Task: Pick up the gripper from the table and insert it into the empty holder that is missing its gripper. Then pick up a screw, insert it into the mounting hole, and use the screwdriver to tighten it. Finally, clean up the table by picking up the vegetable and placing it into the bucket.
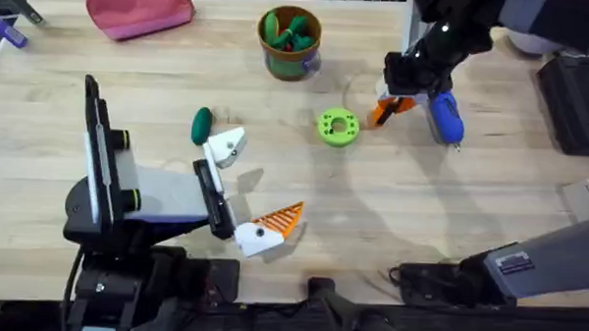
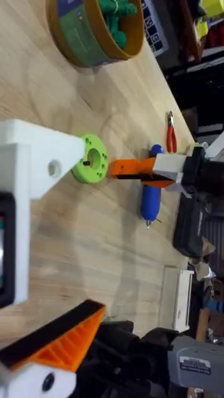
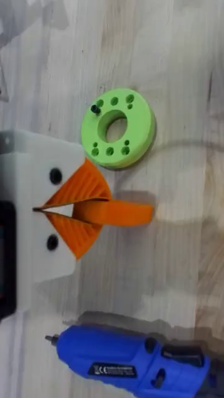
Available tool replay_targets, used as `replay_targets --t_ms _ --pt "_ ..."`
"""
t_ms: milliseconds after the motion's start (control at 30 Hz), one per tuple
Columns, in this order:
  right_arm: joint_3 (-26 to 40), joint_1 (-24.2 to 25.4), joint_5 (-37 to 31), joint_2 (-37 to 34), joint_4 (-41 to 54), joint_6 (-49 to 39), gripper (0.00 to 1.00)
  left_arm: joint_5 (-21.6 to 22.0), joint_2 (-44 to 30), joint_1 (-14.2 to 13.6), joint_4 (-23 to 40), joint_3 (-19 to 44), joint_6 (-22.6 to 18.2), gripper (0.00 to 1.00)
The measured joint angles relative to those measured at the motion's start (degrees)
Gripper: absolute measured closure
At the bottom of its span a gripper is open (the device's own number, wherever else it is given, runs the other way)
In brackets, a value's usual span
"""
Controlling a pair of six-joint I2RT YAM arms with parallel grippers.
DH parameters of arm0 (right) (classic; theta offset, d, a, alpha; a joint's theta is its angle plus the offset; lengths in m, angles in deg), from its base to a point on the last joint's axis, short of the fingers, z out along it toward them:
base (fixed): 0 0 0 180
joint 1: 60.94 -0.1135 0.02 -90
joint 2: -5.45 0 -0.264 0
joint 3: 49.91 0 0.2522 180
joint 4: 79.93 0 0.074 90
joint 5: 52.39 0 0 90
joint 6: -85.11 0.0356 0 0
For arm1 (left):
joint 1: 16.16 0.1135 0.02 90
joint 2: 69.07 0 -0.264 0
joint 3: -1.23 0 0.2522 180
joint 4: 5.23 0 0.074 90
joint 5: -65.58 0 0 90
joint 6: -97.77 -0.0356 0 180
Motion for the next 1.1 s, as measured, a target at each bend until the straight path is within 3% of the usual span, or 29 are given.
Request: replay_targets --t_ms 400,900,1100 --pt "0.7 0.0 -0.1 1.7 2.7 0.0 0.996 0.0 0.0 0.0 0.0 0.0 0.0 0.013" --pt "2.4 0.0 9.6 25.1 3.1 1.5 0.996 0.0 0.0 0.0 0.0 0.0 0.0 0.014" --pt "-0.9 0.0 15.3 35.9 -3.1 4.5 0.996 0.0 0.0 0.0 0.0 0.0 0.0 0.014"
